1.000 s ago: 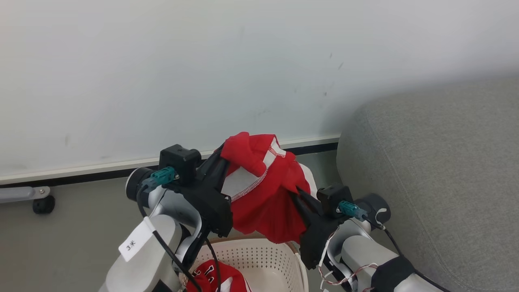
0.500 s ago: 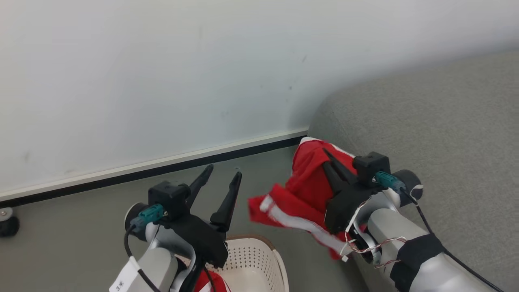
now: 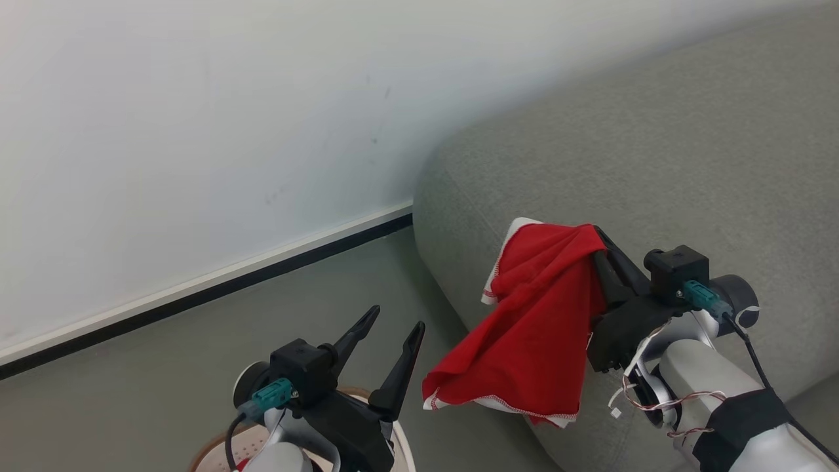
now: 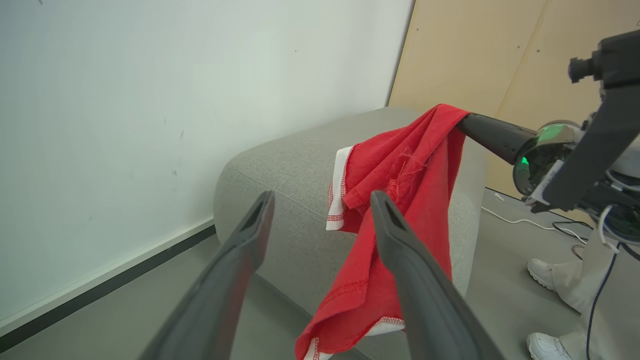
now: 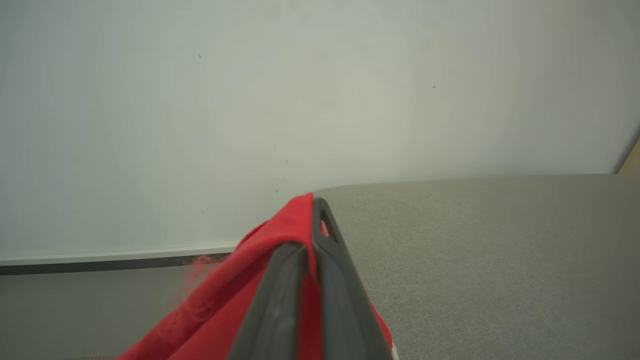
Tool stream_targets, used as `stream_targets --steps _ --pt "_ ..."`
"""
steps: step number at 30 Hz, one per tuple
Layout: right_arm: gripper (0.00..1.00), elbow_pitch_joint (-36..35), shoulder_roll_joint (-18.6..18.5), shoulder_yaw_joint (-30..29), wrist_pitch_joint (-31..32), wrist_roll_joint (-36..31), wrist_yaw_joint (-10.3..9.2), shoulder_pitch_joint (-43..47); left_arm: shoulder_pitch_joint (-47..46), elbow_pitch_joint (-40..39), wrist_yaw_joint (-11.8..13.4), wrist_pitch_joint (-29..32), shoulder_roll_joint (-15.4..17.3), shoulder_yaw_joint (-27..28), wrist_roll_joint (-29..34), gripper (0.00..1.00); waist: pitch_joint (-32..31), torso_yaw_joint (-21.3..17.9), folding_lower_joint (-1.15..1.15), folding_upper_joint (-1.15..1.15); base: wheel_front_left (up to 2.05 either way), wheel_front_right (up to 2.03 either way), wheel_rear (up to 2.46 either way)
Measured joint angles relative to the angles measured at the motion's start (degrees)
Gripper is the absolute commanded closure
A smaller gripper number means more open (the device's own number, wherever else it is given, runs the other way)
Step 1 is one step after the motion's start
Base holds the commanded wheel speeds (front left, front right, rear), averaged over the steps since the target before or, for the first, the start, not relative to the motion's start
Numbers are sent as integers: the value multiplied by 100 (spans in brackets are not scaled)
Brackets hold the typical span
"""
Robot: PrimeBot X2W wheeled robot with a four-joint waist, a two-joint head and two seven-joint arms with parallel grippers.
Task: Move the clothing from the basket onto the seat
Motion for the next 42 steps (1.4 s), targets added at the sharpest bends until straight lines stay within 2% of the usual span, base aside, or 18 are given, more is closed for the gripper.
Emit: stream_targets --steps 11,19,24,27,29,37,42 --pt "100 -649 -417 -538 -1 -154 -57 445 69 -96 -35 -92 -81 -190 111 0 141 -833 0 0 0 0 0" --pt "100 -834 -489 -892 -1 -236 -58 445 52 -70 -44 -100 -63 -216 219 0 380 -1050 0 0 0 0 0" --pt "100 -857 -664 -1067 -1 -276 -52 37 51 -209 -7 -99 -23 -214 266 0 542 -1057 0 0 0 0 0" --pt "100 -821 -777 -1180 -1 -277 58 -327 5 -369 42 -83 12 -214 323 0 688 -1016 0 0 0 0 0" --pt "100 -655 -836 -1273 -1 -275 202 -793 -181 -517 60 -13 47 -200 363 0 870 -947 0 0 0 0 0" --pt "100 -135 -978 -1674 47 -70 454 -2160 -584 -894 110 166 137 -153 455 0 1418 -619 1 0 0 0 0" --pt "100 136 -1001 -1840 57 -26 498 -2921 -656 -1165 166 266 238 -81 488 0 1789 -347 1 1 0 0 0"
